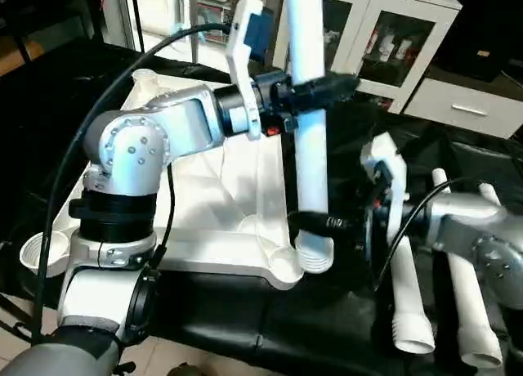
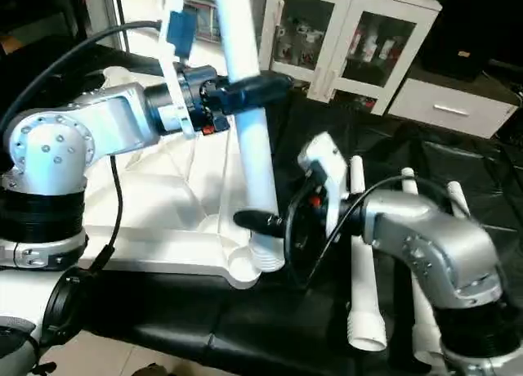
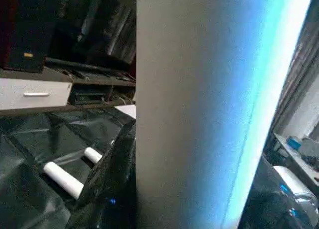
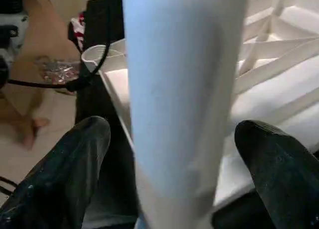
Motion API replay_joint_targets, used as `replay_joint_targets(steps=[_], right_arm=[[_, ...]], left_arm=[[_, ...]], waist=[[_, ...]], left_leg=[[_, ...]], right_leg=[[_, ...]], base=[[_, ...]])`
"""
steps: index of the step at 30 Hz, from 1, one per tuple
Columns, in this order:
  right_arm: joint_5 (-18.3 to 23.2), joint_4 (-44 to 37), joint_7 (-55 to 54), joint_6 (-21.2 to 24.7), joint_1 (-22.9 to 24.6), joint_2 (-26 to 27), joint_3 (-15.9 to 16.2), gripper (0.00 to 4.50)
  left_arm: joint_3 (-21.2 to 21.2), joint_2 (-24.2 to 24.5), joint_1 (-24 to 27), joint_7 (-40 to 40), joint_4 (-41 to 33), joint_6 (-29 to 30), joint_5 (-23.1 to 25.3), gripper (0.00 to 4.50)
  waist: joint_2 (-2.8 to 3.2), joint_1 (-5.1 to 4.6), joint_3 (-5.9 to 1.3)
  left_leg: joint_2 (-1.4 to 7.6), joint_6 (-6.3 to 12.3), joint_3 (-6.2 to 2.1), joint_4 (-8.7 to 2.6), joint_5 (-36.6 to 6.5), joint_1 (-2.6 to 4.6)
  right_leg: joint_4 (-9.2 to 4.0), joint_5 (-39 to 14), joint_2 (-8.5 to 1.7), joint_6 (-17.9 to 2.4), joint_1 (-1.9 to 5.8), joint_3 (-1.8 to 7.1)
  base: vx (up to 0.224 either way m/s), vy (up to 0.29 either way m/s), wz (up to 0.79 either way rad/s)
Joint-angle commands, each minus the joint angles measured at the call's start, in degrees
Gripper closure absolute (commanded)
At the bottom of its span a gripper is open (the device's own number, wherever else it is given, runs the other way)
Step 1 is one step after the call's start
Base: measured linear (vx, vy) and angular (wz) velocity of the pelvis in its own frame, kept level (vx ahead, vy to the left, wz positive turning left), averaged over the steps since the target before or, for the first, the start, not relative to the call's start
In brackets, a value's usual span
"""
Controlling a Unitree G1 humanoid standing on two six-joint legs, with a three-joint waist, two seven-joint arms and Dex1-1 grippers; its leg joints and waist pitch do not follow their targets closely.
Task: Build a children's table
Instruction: Pick table leg
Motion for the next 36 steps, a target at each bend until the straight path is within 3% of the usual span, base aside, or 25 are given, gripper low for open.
replay_joint_targets(steps=[1, 3, 10, 24, 27, 28, 29, 36], right_arm=[[0.43, -0.30, -0.67, 1.03, 0.01, -0.36, -0.22, 0.48], [0.58, -0.21, -0.74, 1.36, 0.14, -0.10, -0.11, 0.51], [0.07, -0.71, -0.04, 2.09, 0.75, -0.83, 0.96, 1.36], [-0.43, -1.64, 1.56, 2.66, 2.00, -2.83, 2.61, 2.52], [-1.66, -1.79, 1.74, 1.50, 2.13, -3.24, 3.66, 2.54], [-2.16, -1.76, 1.63, 1.03, 2.12, -3.28, 3.99, 2.03], [-2.46, -1.72, 1.54, 0.75, 2.11, -3.28, 4.17, 1.90], [-3.63, -1.45, 0.64, 0.32, 1.90, -3.09, 4.86, 1.55]], left_arm=[[-0.86, -0.03, -1.28, -0.86, -1.47, -0.01, 0.39, 2.80], [-1.13, 0.12, -1.31, -1.47, -1.63, 0.08, 0.46, 2.80], [-2.21, 1.03, -1.17, -3.10, -2.18, 0.16, 0.54, 2.80], [-3.94, 1.88, -1.05, -5.83, -3.13, 0.53, 0.32, 2.80], [-4.37, 1.79, -1.06, -6.11, -3.29, 0.52, 0.25, 2.80], [-4.49, 1.76, -1.03, -6.21, -3.36, 0.56, 0.24, 2.80], [-4.57, 1.75, -1.01, -6.28, -3.41, 0.59, 0.23, 2.80], [-5.02, 2.13, -0.91, -6.76, -3.39, 0.45, 0.48, 2.80]], waist=[[0.84, 0.03, -3.43], [0.67, 0.01, -3.43], [0.88, 0.11, -3.35], [0.91, 0.14, -3.28], [0.91, 0.11, -3.31], [0.91, 0.10, -3.30], [0.90, 0.09, -3.29], [0.87, 0.05, -3.26]], left_leg=[[3.56, -2.00, -1.31, -4.41, -2.95, 0.38], [3.56, -2.14, -1.32, -4.42, -2.98, 0.34], [3.59, -2.53, -1.32, -4.52, -3.42, 0.42], [3.65, -2.62, -1.34, -4.53, -3.94, 0.45], [3.66, -2.81, -1.39, -4.56, -4.09, 0.39], [3.65, -2.82, -1.37, -4.56, -4.07, 0.39], [3.64, -2.87, -1.36, -4.55, -4.07, 0.38], [3.65, -2.76, -1.37, -4.58, -3.97, 0.36]], right_leg=[[-3.79, -4.83, -5.19, -11.45, 2.88, 3.03], [-3.78, -4.63, -5.20, -11.47, 2.94, 3.02], [-3.85, -5.33, -5.24, -11.14, 2.83, 3.06], [-3.92, -6.22, -5.25, -10.83, 2.78, 3.10], [-3.90, -6.21, -5.29, -10.87, 2.81, 3.06], [-3.89, -6.05, -5.26, -10.90, 2.81, 3.08], [-3.91, -6.04, -5.28, -10.89, 2.79, 3.08], [-3.86, -5.98, -5.29, -11.01, 2.84, 3.11]], base=[[0.000, 0.000, 0.00], [0.000, 0.000, 0.00], [0.000, 0.000, 0.00], [0.000, 0.000, 0.00], [0.000, 0.000, 0.00], [0.000, 0.000, 0.00], [0.000, 0.000, 0.00], [0.000, 0.000, 0.00]])
